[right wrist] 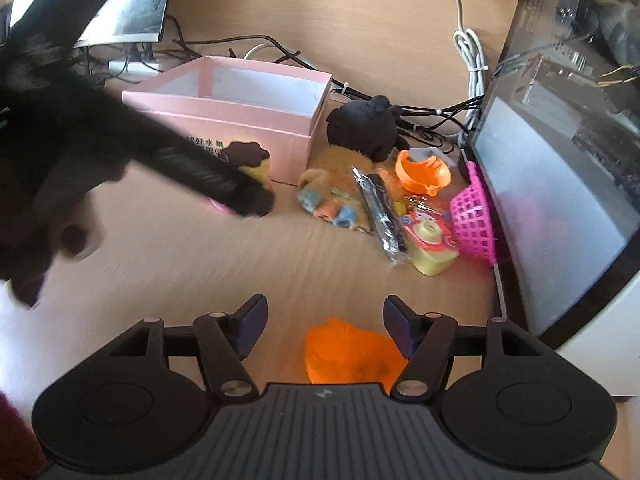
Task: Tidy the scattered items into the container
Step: 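Grasp the yellow pudding toy with the left tool while the right tool holds the orange shell, then lift both held toys and carry them toward the pink box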
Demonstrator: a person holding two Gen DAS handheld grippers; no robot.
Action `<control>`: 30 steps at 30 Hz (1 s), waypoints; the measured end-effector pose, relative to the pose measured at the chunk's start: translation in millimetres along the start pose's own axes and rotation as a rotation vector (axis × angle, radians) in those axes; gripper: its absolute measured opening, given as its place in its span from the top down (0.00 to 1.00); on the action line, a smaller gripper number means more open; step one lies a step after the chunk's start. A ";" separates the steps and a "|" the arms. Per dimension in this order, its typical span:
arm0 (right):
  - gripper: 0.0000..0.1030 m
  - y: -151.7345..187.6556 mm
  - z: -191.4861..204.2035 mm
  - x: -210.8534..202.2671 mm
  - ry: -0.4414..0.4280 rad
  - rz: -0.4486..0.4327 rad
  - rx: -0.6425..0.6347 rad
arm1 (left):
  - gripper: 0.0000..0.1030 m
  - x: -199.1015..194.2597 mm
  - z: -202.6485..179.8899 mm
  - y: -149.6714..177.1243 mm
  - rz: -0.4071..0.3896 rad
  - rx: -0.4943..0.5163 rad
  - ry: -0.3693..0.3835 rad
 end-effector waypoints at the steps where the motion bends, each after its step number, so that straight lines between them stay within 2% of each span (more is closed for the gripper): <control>1: 0.36 2.8 -1.3 -2.7 0.006 0.004 0.001 | 0.29 2.7 -2.5 -0.2 -0.002 0.010 -0.014; 3: 0.35 8.5 -5.2 -6.4 0.016 0.013 0.016 | 0.43 5.2 -5.7 -0.8 -0.018 0.027 -0.054; 5: 0.35 14.2 -9.6 -8.3 0.025 0.022 0.035 | 0.53 4.3 -4.3 -2.1 -0.017 0.025 -0.060; 10: 0.35 19.6 -16.5 -10.0 0.015 0.012 0.063 | 0.53 -13.1 3.4 7.1 0.022 0.033 -0.036; 14: 0.34 18.3 -21.9 -5.6 -0.027 0.005 0.076 | 0.52 -37.4 15.7 29.8 0.075 -0.010 -0.019; 16: 0.34 18.0 -24.6 -3.6 -0.048 0.001 0.087 | 0.48 -48.0 18.2 39.1 0.083 -0.034 -0.016; 17: 0.34 18.1 -25.3 -3.1 -0.059 0.000 0.092 | 0.35 -52.8 18.7 43.0 0.088 -0.051 -0.014; 18: 0.34 17.8 -26.1 -2.3 -0.074 0.000 0.098 | 0.16 -57.2 19.3 46.4 0.091 -0.072 -0.013; 19: 0.35 17.1 -27.1 -1.3 -0.088 0.002 0.104 | 0.08 -61.6 20.1 49.4 0.087 -0.093 -0.011; 20: 0.36 16.7 -28.3 -0.5 -0.106 0.004 0.115 | 0.06 -65.2 20.9 51.5 0.076 -0.106 -0.007; 22: 0.46 15.7 -30.3 0.2 -0.137 0.011 0.143 | 0.05 -70.6 21.1 54.3 0.055 -0.115 -0.011; 24: 0.53 14.8 -30.5 -0.5 -0.143 0.020 0.167 | 0.02 -71.7 20.0 54.8 0.044 -0.112 -0.053; 26: 0.53 14.9 -29.6 -1.3 -0.131 0.027 0.187 | 0.01 -70.9 17.5 54.3 0.031 -0.091 -0.101; 29: 0.53 16.0 -26.3 -1.9 -0.101 0.027 0.197 | 0.01 -65.3 12.7 52.6 -0.019 -0.049 -0.067; 30: 0.53 15.2 -24.0 -2.0 -0.083 0.028 0.185 | 0.01 -61.0 11.3 51.2 -0.011 -0.045 -0.066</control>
Point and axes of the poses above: each gripper's, at about its wrist camera, not at the fingertips, and x roughly the way its jaws point, z to its left, y to its underside, the point moved 4 cm from there along x, roughly the way its jaws point, and after that the axes turned 10 degrees about -y, right-handed, at the moved point
